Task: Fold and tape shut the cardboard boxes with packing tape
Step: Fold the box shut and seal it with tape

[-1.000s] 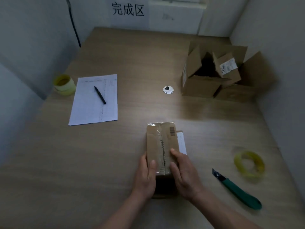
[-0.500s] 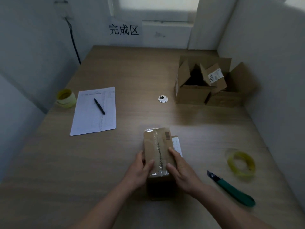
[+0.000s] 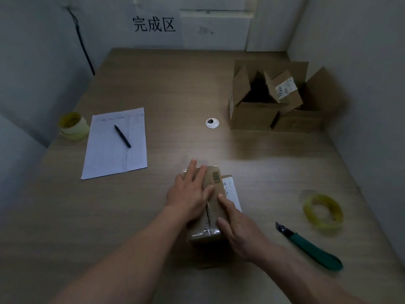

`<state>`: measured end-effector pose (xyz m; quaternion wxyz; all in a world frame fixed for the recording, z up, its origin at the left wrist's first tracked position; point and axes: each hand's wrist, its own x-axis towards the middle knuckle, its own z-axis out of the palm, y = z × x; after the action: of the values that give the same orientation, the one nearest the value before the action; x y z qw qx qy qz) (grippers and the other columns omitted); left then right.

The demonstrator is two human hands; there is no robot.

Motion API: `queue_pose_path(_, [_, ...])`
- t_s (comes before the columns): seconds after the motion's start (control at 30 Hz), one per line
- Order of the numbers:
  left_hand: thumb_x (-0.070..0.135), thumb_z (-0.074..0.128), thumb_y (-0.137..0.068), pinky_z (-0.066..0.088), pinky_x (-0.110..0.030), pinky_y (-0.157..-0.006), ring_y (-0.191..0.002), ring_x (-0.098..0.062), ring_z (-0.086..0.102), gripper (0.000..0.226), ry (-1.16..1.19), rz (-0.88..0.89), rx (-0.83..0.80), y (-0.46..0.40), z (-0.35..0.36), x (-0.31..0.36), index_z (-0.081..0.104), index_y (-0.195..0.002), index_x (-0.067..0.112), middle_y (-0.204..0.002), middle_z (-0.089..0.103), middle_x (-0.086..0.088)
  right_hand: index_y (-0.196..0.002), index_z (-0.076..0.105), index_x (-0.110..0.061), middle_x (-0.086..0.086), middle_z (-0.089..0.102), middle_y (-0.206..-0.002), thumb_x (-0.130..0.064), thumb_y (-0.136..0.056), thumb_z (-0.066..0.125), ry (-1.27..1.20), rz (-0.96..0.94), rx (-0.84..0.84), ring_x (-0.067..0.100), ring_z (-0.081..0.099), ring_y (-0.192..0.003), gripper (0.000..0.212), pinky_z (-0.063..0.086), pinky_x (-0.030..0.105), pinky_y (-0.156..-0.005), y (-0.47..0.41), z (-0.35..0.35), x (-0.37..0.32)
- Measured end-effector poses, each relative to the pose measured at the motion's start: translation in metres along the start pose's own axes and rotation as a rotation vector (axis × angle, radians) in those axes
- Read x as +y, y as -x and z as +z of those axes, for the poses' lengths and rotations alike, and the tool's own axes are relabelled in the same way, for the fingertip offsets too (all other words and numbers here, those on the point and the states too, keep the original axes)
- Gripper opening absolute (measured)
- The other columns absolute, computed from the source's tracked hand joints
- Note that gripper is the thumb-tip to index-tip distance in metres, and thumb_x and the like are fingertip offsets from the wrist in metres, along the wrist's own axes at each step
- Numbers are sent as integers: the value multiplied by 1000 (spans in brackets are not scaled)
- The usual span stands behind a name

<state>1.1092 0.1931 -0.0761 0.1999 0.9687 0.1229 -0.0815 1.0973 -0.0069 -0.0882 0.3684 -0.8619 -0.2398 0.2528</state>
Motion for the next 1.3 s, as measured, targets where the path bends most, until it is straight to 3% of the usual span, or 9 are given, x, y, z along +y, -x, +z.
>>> queue_pose_path(0.2, [33, 43, -101, 26, -26, -108, -143, -24, 27, 58, 532, -294, 281, -2, 5, 5, 23, -151, 13, -160, 19, -5, -143, 11, -63, -9, 43, -147, -52, -98, 41, -115, 57, 64, 9, 49, -123, 56, 42, 36, -107, 2, 5, -3])
queue_pose_path(0.4, [43, 62, -89, 36, -4, -82, -113, 2, 57, 63, 843, -289, 203, 81, 32, 12, 33, -143, 31, -133, 55, 13, -138, 10, -72, -12, 41, -148, -61, -92, 33, -121, 52, 106, 7, 47, -126, 52, 40, 35, -108, 1, 11, -4])
queue_pose_path(0.57, [66, 66, -74, 27, -19, -104, -142, -17, 29, 116, 570, -147, 54, 94, 31, 0, -5, -155, 24, -161, 19, 0, -132, 13, -76, -12, 43, -148, -62, -92, 33, -95, 35, 131, 7, 48, -126, 47, 40, 33, -107, 4, 9, -8])
queue_pose_path(0.77, [79, 58, -70, 40, -32, -103, -134, -30, 39, 116, 228, 82, -136, 80, 19, -17, -24, -143, 43, -161, 5, -3, -133, 15, -71, -6, 47, -145, -46, -100, 45, -51, 23, 92, 10, 53, -120, 52, 46, 33, -101, 3, 2, -11])
queue_pose_path(0.9, [73, 65, -68, 30, -31, -113, -144, -22, 25, 121, 308, 71, -197, 76, 11, -21, -26, -143, 48, -162, -2, 6, -132, 8, -74, -8, 48, -144, -43, -100, 46, -74, 60, 70, 8, 56, -115, 58, 47, 26, -95, 3, -4, -21])
queue_pose_path(1.0, [55, 77, -72, 24, -26, -113, -144, -15, 24, 130, 648, -91, -238, 75, 0, -16, -31, -143, 41, -162, 9, 5, -144, -12, -59, -10, 55, -135, -39, -99, 53, -195, 171, 6, 14, 59, -116, 81, 47, 33, -99, -2, -12, -26])
queue_pose_path(1.1, [24, 75, -82, 42, -40, -107, -134, -18, 44, 108, 985, -199, -246, 69, -27, -10, -4, -153, 37, -154, 33, 5, -155, 5, -41, -10, 59, -118, -14, -90, 66, -513, 310, -63, 17, 66, -102, 93, 60, 33, -77, -12, -28, -37])
queue_pose_path(1.2, [-8, 60, -85, 57, -35, -85, -118, -16, 56, 62, 1137, -126, -97, 60, -60, 2, 47, -130, 33, -135, 54, 5, -139, 42, -38, 1, 64, -116, 11, -79, 64, -630, 248, 63, 19, 68, -99, 81, 58, 28, -65, -22, -50, -51])
queue_pose_path(1.3, [7, 47, -95, 49, -33, -80, -112, -19, 59, 26, 1271, -148, 100, 51, -97, 12, 63, -111, 19, -112, 68, 4, -112, 57, -37, -4, 65, -114, 22, -75, 54, -599, 125, 249, 14, 62, -107, 69, 58, 29, -68, -33, -70, -66])
